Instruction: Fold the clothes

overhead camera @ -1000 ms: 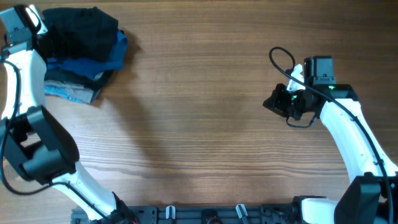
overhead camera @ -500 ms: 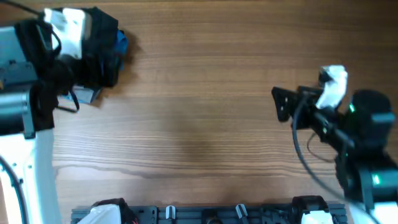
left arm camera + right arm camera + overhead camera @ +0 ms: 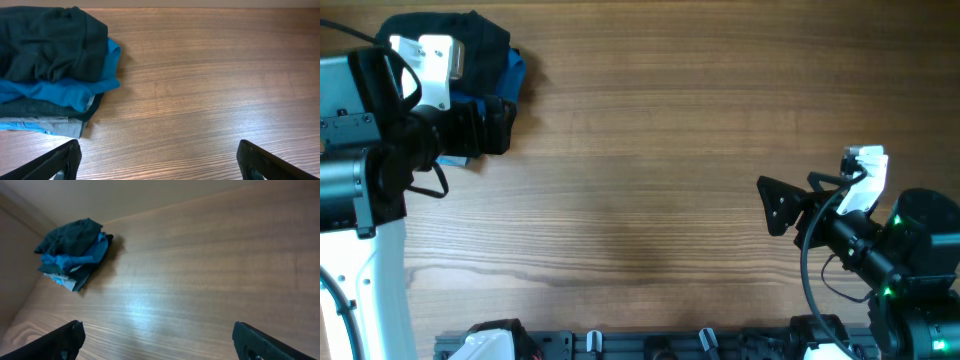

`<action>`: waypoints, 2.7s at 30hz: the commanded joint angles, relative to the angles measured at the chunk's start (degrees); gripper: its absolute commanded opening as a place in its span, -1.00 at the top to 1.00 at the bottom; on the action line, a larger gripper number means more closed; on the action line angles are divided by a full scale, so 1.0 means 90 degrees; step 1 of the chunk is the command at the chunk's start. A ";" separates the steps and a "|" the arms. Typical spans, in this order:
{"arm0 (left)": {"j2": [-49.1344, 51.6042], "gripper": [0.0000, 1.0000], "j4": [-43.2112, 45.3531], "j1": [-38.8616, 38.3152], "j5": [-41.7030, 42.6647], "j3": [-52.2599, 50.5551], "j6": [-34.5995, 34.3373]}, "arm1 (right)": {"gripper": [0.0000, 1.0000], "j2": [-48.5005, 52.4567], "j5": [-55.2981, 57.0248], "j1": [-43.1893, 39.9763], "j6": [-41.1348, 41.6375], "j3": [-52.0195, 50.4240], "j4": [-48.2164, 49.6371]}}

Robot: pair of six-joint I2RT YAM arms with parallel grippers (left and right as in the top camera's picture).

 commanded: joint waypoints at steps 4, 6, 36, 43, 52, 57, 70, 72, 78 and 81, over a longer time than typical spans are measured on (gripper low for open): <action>-0.0034 -1.00 0.0017 -0.0022 -0.0056 -0.0041 -0.0083 | -0.99 0.0017 0.0733 0.0019 0.0974 0.0070 0.0049; -0.0034 -1.00 0.0019 -0.0022 -0.0058 -0.0041 -0.0083 | -1.00 0.0007 0.0692 0.0019 0.0306 0.0073 0.0495; -0.0034 -1.00 0.0017 -0.0022 -0.0058 -0.0041 -0.0083 | -1.00 -0.4197 0.0549 0.0102 -0.1207 -0.5610 0.4488; -0.0034 -1.00 0.0019 -0.0022 -0.0056 -0.0041 -0.0083 | -0.99 -0.4197 0.0731 0.0403 -0.1294 -0.6375 0.5846; -0.0034 -1.00 0.0019 -0.0022 -0.0056 -0.0041 -0.0083 | -0.99 -0.4184 0.0729 0.0425 -0.1311 -0.6370 0.5826; -0.0034 -1.00 0.0019 -0.0022 -0.0056 -0.0041 -0.0083 | -0.99 -0.4172 0.0729 0.0425 -0.1311 -0.6370 0.5826; -0.0049 -1.00 0.0019 -0.0034 -0.0058 -0.0041 -0.0083 | -1.00 -0.4150 0.0729 0.0425 -0.1311 -0.6370 0.5826; -0.0061 -1.00 0.0017 -0.0036 -0.0056 -0.0041 -0.0083 | -0.99 -0.4150 0.0729 0.0425 -0.1311 -0.6370 0.5826; -0.0406 -1.00 -0.0328 -0.0041 -0.0733 -0.0056 -0.0080 | -0.99 -0.4150 0.0729 0.0425 -0.1314 -0.6370 0.5826; -0.0976 -1.00 0.0250 -0.0041 -0.0801 -0.0306 0.0012 | -0.99 -0.4150 0.0729 0.0425 -0.1311 -0.6370 0.5826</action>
